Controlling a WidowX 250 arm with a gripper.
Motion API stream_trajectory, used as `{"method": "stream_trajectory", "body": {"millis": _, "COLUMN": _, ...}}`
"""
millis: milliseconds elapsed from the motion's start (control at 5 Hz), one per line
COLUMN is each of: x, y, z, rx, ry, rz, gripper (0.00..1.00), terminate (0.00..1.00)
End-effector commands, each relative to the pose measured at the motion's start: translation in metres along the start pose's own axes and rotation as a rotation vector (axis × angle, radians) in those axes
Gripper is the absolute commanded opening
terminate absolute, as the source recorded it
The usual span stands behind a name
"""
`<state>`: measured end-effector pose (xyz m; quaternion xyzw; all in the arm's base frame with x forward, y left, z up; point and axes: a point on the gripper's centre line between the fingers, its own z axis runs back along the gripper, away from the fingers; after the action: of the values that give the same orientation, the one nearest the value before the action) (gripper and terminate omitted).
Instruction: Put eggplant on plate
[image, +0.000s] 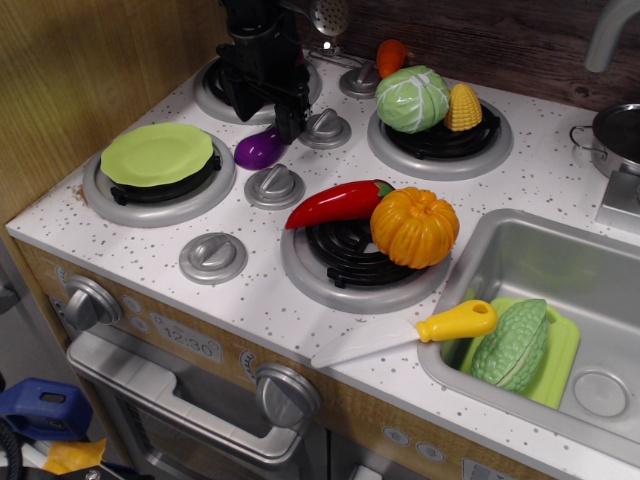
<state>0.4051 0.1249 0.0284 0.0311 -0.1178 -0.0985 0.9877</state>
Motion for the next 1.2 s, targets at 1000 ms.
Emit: {"method": "stream_trajectory", "body": {"millis": 1000, "x": -0.005, "y": 0.013, "z": -0.011, "rx": -0.022, "ry": -0.058, "rz": -0.028, "gripper": 1.0, "terminate": 0.0}}
